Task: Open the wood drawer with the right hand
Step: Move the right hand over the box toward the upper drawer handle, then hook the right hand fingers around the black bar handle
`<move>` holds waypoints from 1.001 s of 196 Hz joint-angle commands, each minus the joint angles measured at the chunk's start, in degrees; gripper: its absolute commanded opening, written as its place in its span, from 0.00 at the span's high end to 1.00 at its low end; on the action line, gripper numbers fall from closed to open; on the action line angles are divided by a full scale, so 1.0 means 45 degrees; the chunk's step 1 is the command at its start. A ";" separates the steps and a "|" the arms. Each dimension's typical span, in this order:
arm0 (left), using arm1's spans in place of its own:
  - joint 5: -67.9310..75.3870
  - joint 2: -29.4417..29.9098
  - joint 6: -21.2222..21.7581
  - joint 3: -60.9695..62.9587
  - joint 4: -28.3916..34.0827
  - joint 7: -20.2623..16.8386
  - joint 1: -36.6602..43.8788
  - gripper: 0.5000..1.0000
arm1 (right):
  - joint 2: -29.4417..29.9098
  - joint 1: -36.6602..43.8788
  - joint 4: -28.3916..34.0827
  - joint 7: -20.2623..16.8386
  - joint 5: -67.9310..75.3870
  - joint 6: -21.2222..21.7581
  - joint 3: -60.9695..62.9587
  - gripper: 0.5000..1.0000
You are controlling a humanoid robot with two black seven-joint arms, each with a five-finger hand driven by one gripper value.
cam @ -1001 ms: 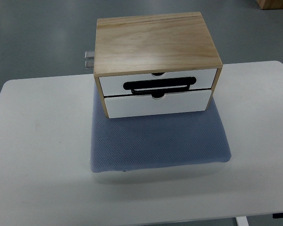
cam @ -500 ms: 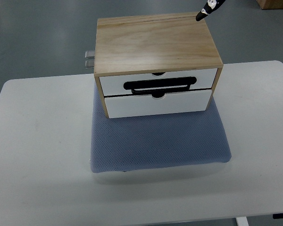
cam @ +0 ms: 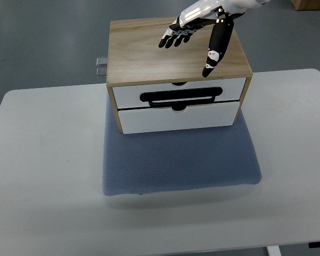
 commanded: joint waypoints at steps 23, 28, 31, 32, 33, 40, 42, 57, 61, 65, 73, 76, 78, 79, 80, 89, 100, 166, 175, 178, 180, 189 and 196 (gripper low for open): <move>0.0000 0.0000 0.0000 -0.0006 -0.0001 0.0000 0.0000 0.00 | -0.0072 0.0009 0.0970 -0.0416 0.0133 -0.0001 0.0061 0.12; 0.0000 0.0000 0.0000 0.0013 -0.0001 0.0000 0.0000 0.00 | -0.0072 -0.0010 0.1009 -0.0416 0.0133 -0.0001 0.0061 0.12; 0.0000 0.0000 0.0000 0.0013 -0.0001 0.0000 0.0000 0.00 | -0.0072 -0.0010 0.1009 -0.0416 0.0133 -0.0001 0.0061 0.12; 0.0000 0.0000 0.0000 0.0013 -0.0001 0.0000 0.0000 0.00 | -0.0072 -0.0010 0.1009 -0.0416 0.0133 -0.0001 0.0061 0.12; 0.0000 0.0000 0.0000 0.0013 -0.0001 0.0000 0.0000 0.00 | -0.0072 -0.0010 0.1009 -0.0416 0.0133 -0.0001 0.0061 0.12; 0.0000 0.0000 0.0000 -0.0006 -0.0001 0.0000 0.0000 0.00 | -0.0092 -0.0010 0.1321 -0.0436 0.0191 -0.0001 0.0080 0.12; 0.0000 0.0000 0.0000 0.0013 -0.0001 0.0000 0.0000 0.00 | -0.0092 -0.0030 0.1341 -0.0436 0.0230 -0.0001 0.0081 0.12; 0.0000 0.0000 0.0000 -0.0006 -0.0001 0.0000 0.0000 0.00 | -0.0072 -0.0089 0.1361 -0.0455 0.0407 -0.0001 0.0061 0.12; 0.0000 0.0000 0.0000 0.0013 -0.0001 0.0000 0.0000 0.00 | -0.0053 -0.0167 0.1400 -0.0611 0.0758 -0.0001 0.0061 0.12; 0.0000 0.0000 0.0000 0.0013 -0.0001 0.0000 0.0000 0.00 | -0.0033 -0.0206 0.1400 -0.0748 0.0934 -0.0001 0.0042 0.12; 0.0000 0.0000 0.0000 -0.0006 -0.0001 0.0000 0.0000 0.00 | -0.0033 -0.0323 0.1400 -0.1061 0.1247 -0.0001 0.0042 0.12; 0.0000 0.0000 0.0000 -0.0006 -0.0001 0.0000 0.0000 0.00 | -0.0033 -0.0323 0.1400 -0.1061 0.1247 -0.0001 0.0042 0.12; 0.0000 0.0000 0.0000 -0.0006 -0.0001 0.0000 0.0000 0.00 | -0.0033 -0.0323 0.1400 -0.1061 0.1247 -0.0001 0.0042 0.12; 0.0000 0.0000 0.0000 -0.0006 -0.0001 0.0000 0.0000 0.00 | -0.0033 -0.0323 0.1400 -0.1061 0.1247 -0.0001 0.0042 0.12; 0.0000 0.0000 0.0000 -0.0006 -0.0001 0.0000 0.0000 0.00 | -0.0033 -0.0323 0.1400 -0.1061 0.1247 -0.0001 0.0042 0.12; 0.0000 0.0000 0.0000 0.0013 -0.0001 0.0000 0.0000 0.00 | 0.0006 -0.0440 0.1400 -0.1744 0.1774 -0.0001 0.0042 0.12; 0.0000 0.0000 0.0000 -0.0006 -0.0001 0.0000 0.0000 0.00 | 0.0045 -0.0499 0.1400 -0.2290 0.2047 -0.0001 0.0042 0.12; 0.0000 0.0000 0.0000 -0.0006 -0.0001 0.0000 0.0000 0.00 | 0.0592 -0.0987 0.1439 -0.3229 0.2164 -0.0337 0.0042 0.12; 0.0000 0.0000 0.0000 -0.0006 -0.0001 0.0000 0.0000 0.00 | 0.0611 -0.1085 0.1419 -0.3229 0.2164 -0.0435 0.0042 0.12; 0.0000 0.0000 0.0000 -0.0006 -0.0001 0.0000 0.0000 0.00 | 0.0611 -0.1085 0.1419 -0.3229 0.2164 -0.0435 0.0042 0.12; 0.0000 0.0000 0.0000 0.0013 -0.0001 0.0000 0.0000 0.00 | 0.0689 -0.1143 0.1419 -0.3229 0.2164 -0.0628 0.0042 0.12; 0.0000 0.0000 0.0000 0.0013 -0.0001 0.0000 0.0000 0.00 | 0.0787 -0.1182 0.1419 -0.3229 0.2164 -0.0787 0.0002 0.12; 0.0000 0.0000 0.0000 0.0013 -0.0001 0.0000 0.0000 0.00 | 0.0826 -0.1182 0.1419 -0.3229 0.2164 -0.0884 -0.0036 0.12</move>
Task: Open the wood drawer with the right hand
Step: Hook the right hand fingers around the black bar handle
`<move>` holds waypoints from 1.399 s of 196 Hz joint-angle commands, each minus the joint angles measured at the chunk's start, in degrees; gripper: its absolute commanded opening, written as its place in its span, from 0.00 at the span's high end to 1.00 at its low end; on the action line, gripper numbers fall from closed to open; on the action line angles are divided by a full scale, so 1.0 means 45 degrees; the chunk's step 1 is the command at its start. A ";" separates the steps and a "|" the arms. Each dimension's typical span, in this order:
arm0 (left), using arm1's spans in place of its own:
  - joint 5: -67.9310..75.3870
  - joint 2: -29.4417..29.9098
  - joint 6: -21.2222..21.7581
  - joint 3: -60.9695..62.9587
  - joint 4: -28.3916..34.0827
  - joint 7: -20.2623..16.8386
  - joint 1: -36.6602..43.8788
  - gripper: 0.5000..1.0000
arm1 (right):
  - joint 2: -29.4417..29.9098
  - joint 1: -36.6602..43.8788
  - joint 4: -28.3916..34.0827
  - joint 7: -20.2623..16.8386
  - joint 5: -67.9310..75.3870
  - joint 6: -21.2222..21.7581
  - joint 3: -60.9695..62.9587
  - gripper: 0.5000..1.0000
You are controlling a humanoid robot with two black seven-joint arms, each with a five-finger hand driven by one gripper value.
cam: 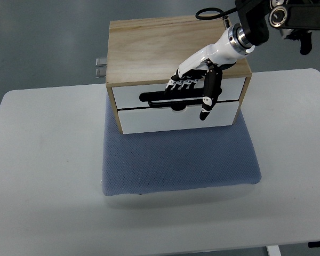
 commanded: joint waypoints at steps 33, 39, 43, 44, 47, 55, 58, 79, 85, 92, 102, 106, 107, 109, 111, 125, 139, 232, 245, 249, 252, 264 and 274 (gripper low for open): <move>0.0000 0.0000 0.0000 0.0007 0.0000 0.0000 0.0000 0.00 | 0.0215 -0.0142 0.0006 -0.0041 -0.0020 -0.0402 -0.0073 0.12; 0.0000 0.0000 0.0000 0.0007 0.0000 0.0000 0.0000 0.00 | 0.0332 -0.0181 -0.0013 -0.0041 -0.0059 -0.0421 -0.0112 0.12; 0.0000 0.0000 0.0000 0.0006 0.0000 0.0000 0.0000 0.00 | 0.0351 -0.0161 -0.0013 -0.0061 -0.0078 -0.0422 -0.0112 0.12; 0.0000 0.0000 0.0000 0.0007 0.0000 0.0000 0.0000 0.00 | 0.0351 -0.0161 -0.0013 -0.0061 -0.0079 -0.0422 -0.0112 0.12; 0.0000 0.0000 0.0000 -0.0013 0.0000 0.0000 0.0000 0.00 | 0.0371 -0.0161 -0.0013 -0.0119 -0.0079 -0.0422 -0.0112 0.12; 0.0000 0.0000 0.0000 -0.0013 0.0000 0.0000 0.0000 0.00 | 0.0390 -0.0181 -0.0013 -0.0217 -0.0079 -0.0422 -0.0132 0.12; 0.0000 0.0000 0.0000 -0.0013 0.0000 0.0000 0.0000 0.00 | 0.0390 -0.0181 -0.0013 -0.0217 -0.0079 -0.0422 -0.0132 0.12; 0.0000 0.0000 0.0000 -0.0013 0.0000 0.0000 0.0000 0.00 | 0.0527 -0.0181 -0.0013 -0.0744 -0.0098 -0.0597 -0.0132 0.12; 0.0000 0.0000 0.0000 0.0007 0.0000 0.0000 0.0000 0.00 | 0.0566 -0.0181 -0.0013 -0.0803 -0.0079 -0.0636 -0.0132 0.12; 0.0000 0.0000 0.0000 0.0007 0.0000 0.0000 0.0000 0.00 | 0.0566 -0.0181 -0.0013 -0.0823 -0.0098 -0.0656 -0.0132 0.12; 0.0000 0.0000 0.0000 0.0007 0.0000 0.0000 0.0000 0.00 | 0.0566 -0.0181 -0.0013 -0.0823 -0.0098 -0.0656 -0.0132 0.12; 0.0000 0.0000 0.0000 0.0007 0.0000 0.0000 0.0000 0.00 | 0.0566 -0.0181 -0.0013 -0.0823 -0.0098 -0.0656 -0.0132 0.12; 0.0000 0.0000 0.0000 0.0007 0.0000 0.0000 0.0000 0.00 | 0.0566 -0.0181 -0.0013 -0.0823 -0.0098 -0.0656 -0.0132 0.12; 0.0000 0.0000 0.0000 -0.0013 0.0000 0.0000 0.0000 0.00 | 0.0625 -0.0181 -0.0013 -0.0862 -0.0118 -0.0695 -0.0171 0.12; 0.0000 0.0000 0.0000 0.0007 0.0000 0.0000 0.0000 0.00 | 0.0625 -0.0181 -0.0013 -0.0862 -0.0118 -0.0695 -0.0190 0.12; 0.0000 0.0000 0.0000 0.0006 0.0000 0.0000 0.0000 0.00 | 0.0644 -0.0161 -0.0013 -0.1018 -0.0118 -0.0831 -0.0405 0.12; 0.0000 0.0000 0.0000 -0.0013 0.0000 0.0019 0.0000 0.00 | 0.0644 -0.0161 0.0006 -0.1213 -0.0118 -0.0949 -0.0425 0.12; 0.0000 0.0000 0.0000 -0.0013 0.0000 0.0000 0.0000 0.00 | 0.1172 -0.0181 -0.0013 -0.1467 -0.0118 -0.1261 -0.0600 0.12; 0.0000 0.0000 0.0000 -0.0013 0.0000 0.0000 0.0000 0.00 | 0.1191 -0.0181 -0.0013 -0.1448 -0.0118 -0.1261 -0.0600 0.12; 0.0000 0.0000 0.0000 0.0007 0.0000 0.0000 0.0000 0.00 | 0.1191 -0.0181 -0.0013 -0.1448 -0.0118 -0.1261 -0.0600 0.12; 0.0000 0.0000 0.0000 0.0007 0.0000 0.0000 0.0000 0.00 | 0.1211 -0.0181 -0.0013 -0.1467 -0.0118 -0.1261 -0.0600 0.12; 0.0000 0.0000 0.0000 -0.0013 0.0000 0.0000 0.0000 0.00 | 0.1269 -0.0201 -0.0013 -0.1448 -0.0118 -0.1261 -0.0600 0.12; 0.0000 0.0000 0.0000 -0.0013 0.0000 0.0000 0.0000 0.00 | 0.1269 -0.0201 -0.0013 -0.1448 -0.0118 -0.1261 -0.0600 0.12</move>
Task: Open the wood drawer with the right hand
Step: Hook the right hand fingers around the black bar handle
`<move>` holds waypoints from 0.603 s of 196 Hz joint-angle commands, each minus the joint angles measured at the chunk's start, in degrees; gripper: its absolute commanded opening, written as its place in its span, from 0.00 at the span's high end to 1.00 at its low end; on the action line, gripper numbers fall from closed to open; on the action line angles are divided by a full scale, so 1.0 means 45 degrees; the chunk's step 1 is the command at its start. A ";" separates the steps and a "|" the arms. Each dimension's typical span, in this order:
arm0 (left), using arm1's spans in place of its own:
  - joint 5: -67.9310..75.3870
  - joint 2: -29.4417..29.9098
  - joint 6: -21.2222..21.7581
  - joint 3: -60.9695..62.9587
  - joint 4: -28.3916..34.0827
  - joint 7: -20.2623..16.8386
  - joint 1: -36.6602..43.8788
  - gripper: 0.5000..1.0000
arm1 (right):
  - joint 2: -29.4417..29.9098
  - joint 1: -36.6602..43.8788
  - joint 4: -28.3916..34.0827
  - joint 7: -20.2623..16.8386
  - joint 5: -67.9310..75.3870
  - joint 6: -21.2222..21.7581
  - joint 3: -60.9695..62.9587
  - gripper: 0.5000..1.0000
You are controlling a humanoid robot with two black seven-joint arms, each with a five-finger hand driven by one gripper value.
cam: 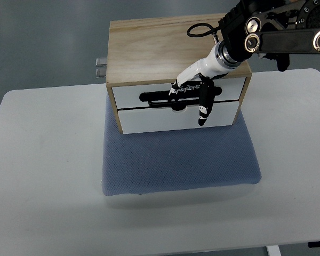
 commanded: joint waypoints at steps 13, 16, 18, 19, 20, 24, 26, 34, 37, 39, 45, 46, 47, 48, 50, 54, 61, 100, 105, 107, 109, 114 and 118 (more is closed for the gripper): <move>0.0000 0.0000 0.0000 0.0010 0.0000 -0.0003 0.0000 0.00 | 0.0069 -0.0067 0.0000 0.0009 0.0000 0.0000 0.0002 0.12; 0.0000 0.0000 0.0000 0.0010 0.0000 -0.0003 0.0000 0.00 | 0.0069 -0.0067 0.0000 0.0009 0.0000 0.0000 0.0002 0.12; 0.0000 0.0000 0.0000 0.0010 0.0000 -0.0003 0.0000 0.00 | 0.0069 -0.0067 0.0000 0.0009 0.0000 0.0000 0.0002 0.12; 0.0000 0.0000 0.0000 0.0010 0.0000 -0.0003 0.0000 0.00 | 0.0069 -0.0087 0.0000 0.0009 0.0000 0.0000 0.0002 0.12; 0.0000 0.0000 0.0000 0.0010 0.0000 -0.0003 0.0000 0.00 | 0.0069 -0.0087 0.0000 0.0009 0.0000 0.0000 0.0002 0.12; 0.0000 0.0000 0.0000 0.0010 0.0000 -0.0003 0.0000 0.00 | 0.0069 -0.0087 0.0020 0.0009 0.0000 0.0000 0.0002 0.12; 0.0000 0.0000 0.0000 -0.0009 0.0000 -0.0003 0.0000 0.00 | 0.0069 -0.0087 0.0000 0.0009 0.0000 0.0000 0.0002 0.12; 0.0000 0.0000 0.0000 0.0010 0.0000 -0.0003 0.0000 0.00 | 0.0069 -0.0106 0.0000 0.0009 0.0019 0.0000 0.0021 0.12; 0.0000 0.0000 0.0000 0.0010 0.0000 -0.0003 0.0000 0.00 | 0.0069 -0.0106 0.0020 0.0009 0.0019 0.0000 0.0021 0.12; 0.0000 0.0000 0.0000 0.0010 0.0000 -0.0003 0.0000 0.00 | 0.0069 -0.0106 0.0000 0.0009 0.0019 -0.0019 0.0021 0.12; 0.0000 0.0000 0.0000 -0.0009 0.0000 -0.0003 0.0000 0.00 | 0.0069 -0.0106 0.0000 0.0009 0.0039 -0.0038 0.0040 0.12; 0.0000 0.0000 0.0000 -0.0009 0.0000 -0.0003 0.0000 0.00 | 0.0069 -0.0106 0.0000 0.0009 0.0039 -0.0039 0.0041 0.12; 0.0000 0.0000 0.0000 -0.0009 0.0000 -0.0003 0.0000 0.00 | 0.0069 -0.0126 0.0000 0.0009 0.0058 -0.0039 0.0041 0.12; 0.0000 0.0000 0.0000 -0.0009 0.0000 -0.0003 0.0000 0.00 | 0.0069 -0.0126 0.0000 0.0009 0.0058 -0.0039 0.0041 0.12; 0.0000 0.0000 0.0000 -0.0009 0.0000 -0.0003 0.0000 0.00 | 0.0069 -0.0126 0.0000 0.0009 0.0058 -0.0039 0.0041 0.12; 0.0000 0.0000 0.0000 0.0010 0.0000 -0.0003 0.0000 0.00 | 0.0069 -0.0145 0.0000 0.0009 0.0078 -0.0039 0.0041 0.12; 0.0000 0.0000 0.0000 0.0010 0.0000 -0.0003 0.0000 0.00 | 0.0069 -0.0165 -0.0019 0.0009 0.0078 -0.0039 0.0041 0.12; 0.0000 0.0000 0.0000 0.0010 0.0000 -0.0003 0.0000 0.00 | 0.0069 -0.0282 -0.0039 0.0009 0.0078 -0.0410 0.0060 0.12; 0.0000 0.0000 0.0000 0.0010 0.0000 -0.0003 0.0000 0.00 | 0.0069 -0.0379 -0.0058 0.0009 0.0078 -0.0448 0.0060 0.12; 0.0000 0.0000 0.0000 0.0010 0.0000 -0.0003 0.0000 0.00 | 0.0069 -0.0380 -0.0039 0.0009 0.0078 -0.0468 0.0060 0.12; 0.0000 0.0000 0.0000 -0.0009 0.0000 -0.0003 0.0000 0.00 | 0.0069 -0.0380 -0.0058 0.0009 0.0078 -0.0468 0.0041 0.12; 0.0000 0.0000 0.0000 -0.0009 0.0000 -0.0003 0.0000 0.00 | 0.0069 -0.0380 -0.0058 0.0009 0.0078 -0.0468 0.0041 0.12; 0.0000 0.0000 0.0000 -0.0009 0.0000 -0.0003 0.0000 0.00 | 0.0069 -0.0399 -0.0058 0.0009 0.0078 -0.0488 0.0060 0.12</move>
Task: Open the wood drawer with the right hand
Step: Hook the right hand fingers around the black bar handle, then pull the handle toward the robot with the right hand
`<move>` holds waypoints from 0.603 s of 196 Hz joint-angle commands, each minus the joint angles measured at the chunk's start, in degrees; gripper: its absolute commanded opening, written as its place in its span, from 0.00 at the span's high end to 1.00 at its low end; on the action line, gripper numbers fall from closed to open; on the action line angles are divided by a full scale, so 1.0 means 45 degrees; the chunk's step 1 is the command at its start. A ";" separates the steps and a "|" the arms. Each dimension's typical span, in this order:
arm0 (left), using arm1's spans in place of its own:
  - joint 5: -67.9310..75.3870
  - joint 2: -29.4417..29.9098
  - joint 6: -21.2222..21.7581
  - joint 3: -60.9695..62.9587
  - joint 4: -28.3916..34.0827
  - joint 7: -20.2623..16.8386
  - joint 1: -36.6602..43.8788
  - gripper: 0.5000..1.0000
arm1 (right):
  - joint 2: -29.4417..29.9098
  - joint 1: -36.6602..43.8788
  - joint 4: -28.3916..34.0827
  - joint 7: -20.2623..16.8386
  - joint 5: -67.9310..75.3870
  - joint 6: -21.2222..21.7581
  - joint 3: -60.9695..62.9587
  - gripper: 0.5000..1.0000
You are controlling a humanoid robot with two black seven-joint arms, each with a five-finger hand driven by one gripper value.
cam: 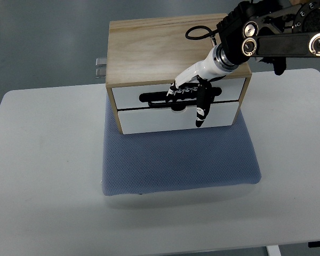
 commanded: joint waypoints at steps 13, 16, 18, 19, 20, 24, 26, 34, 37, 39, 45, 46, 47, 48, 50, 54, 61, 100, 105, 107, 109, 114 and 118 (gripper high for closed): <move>0.0000 0.0000 0.0000 0.0005 0.0000 0.0001 0.0000 0.00 | 0.0018 -0.0162 -0.0019 0.0000 -0.0001 -0.0124 0.0001 0.12; 0.0000 0.0000 0.0000 0.0005 0.0000 0.0001 0.0000 0.00 | -0.0001 -0.0162 -0.0019 0.0000 -0.0001 -0.0124 0.0001 0.12; 0.0000 0.0000 0.0000 0.0005 0.0000 0.0001 0.0000 0.00 | -0.0001 -0.0182 -0.0019 0.0000 -0.0001 -0.0124 0.0001 0.12; 0.0000 0.0000 0.0000 -0.0014 0.0000 0.0001 0.0000 0.00 | -0.0001 -0.0182 -0.0019 0.0000 -0.0001 -0.0124 0.0001 0.12; 0.0000 0.0000 0.0000 -0.0014 0.0000 0.0001 0.0000 0.00 | -0.0001 -0.0182 -0.0019 0.0000 -0.0001 -0.0124 0.0001 0.12; 0.0000 0.0000 0.0000 0.0005 0.0000 0.0001 0.0000 0.00 | 0.0018 -0.0182 -0.0039 0.0000 -0.0001 -0.0124 0.0001 0.12; 0.0000 0.0000 0.0000 0.0005 0.0000 0.0001 0.0000 0.00 | 0.0018 -0.0182 -0.0039 0.0000 -0.0001 -0.0124 0.0001 0.12; 0.0000 0.0000 0.0000 -0.0014 0.0000 0.0001 0.0000 0.00 | -0.0001 -0.0201 -0.0039 0.0000 -0.0001 -0.0124 0.0020 0.12; 0.0000 0.0000 0.0000 0.0005 0.0000 0.0001 0.0000 0.00 | 0.0018 -0.0201 -0.0039 0.0000 -0.0001 -0.0124 0.0020 0.12; 0.0000 0.0000 0.0000 -0.0014 0.0000 0.0001 0.0000 0.00 | 0.0018 -0.0201 -0.0039 0.0000 -0.0001 -0.0124 0.0020 0.12; 0.0000 0.0000 0.0000 0.0005 0.0000 0.0001 0.0000 0.00 | 0.0018 -0.0201 -0.0039 0.0000 -0.0001 -0.0124 0.0020 0.12; 0.0000 0.0000 0.0000 0.0005 0.0000 0.0001 0.0000 0.00 | 0.0018 -0.0201 -0.0039 0.0000 -0.0001 -0.0124 0.0040 0.12; 0.0000 0.0000 0.0000 0.0005 0.0000 0.0001 0.0000 0.00 | 0.0018 -0.0201 -0.0039 0.0000 -0.0001 -0.0124 0.0040 0.12; 0.0000 0.0000 0.0000 -0.0014 0.0000 0.0001 0.0000 0.00 | -0.0001 -0.0201 -0.0039 0.0000 -0.0001 -0.0124 0.0020 0.12; 0.0000 0.0000 0.0000 -0.0014 0.0000 0.0001 0.0000 0.00 | 0.0018 -0.0201 -0.0039 0.0000 -0.0001 -0.0124 0.0040 0.12; 0.0000 0.0000 0.0000 -0.0014 0.0000 0.0001 0.0000 0.00 | 0.0018 -0.0201 -0.0039 0.0000 -0.0001 -0.0124 0.0040 0.12; 0.0000 0.0000 0.0000 -0.0014 0.0000 0.0001 0.0000 0.00 | 0.0018 -0.0201 -0.0039 0.0000 -0.0001 -0.0124 0.0040 0.12; 0.0000 0.0000 0.0000 -0.0014 0.0000 0.0001 0.0000 0.00 | -0.0001 -0.0221 -0.0019 0.0019 -0.0001 -0.0065 0.0040 0.12; 0.0000 0.0000 0.0000 0.0005 0.0000 0.0001 0.0000 0.00 | -0.0001 -0.0221 -0.0019 0.0019 -0.0001 -0.0007 0.0040 0.12; 0.0000 0.0000 0.0000 0.0005 0.0000 0.0001 0.0000 0.00 | -0.0001 -0.0201 0.0000 0.0019 -0.0001 0.0013 0.0040 0.12; 0.0000 0.0000 0.0000 0.0005 0.0000 0.0001 0.0000 0.00 | -0.0001 -0.0201 0.0020 0.0019 -0.0001 0.0032 0.0040 0.12; 0.0000 0.0000 0.0000 0.0005 0.0000 0.0001 0.0000 0.00 | -0.0001 -0.0201 0.0020 0.0019 -0.0001 0.0071 0.0040 0.12; 0.0000 0.0000 0.0000 0.0005 0.0000 0.0001 0.0000 0.00 | -0.0001 -0.0201 0.0039 0.0019 -0.0001 0.0091 0.0040 0.12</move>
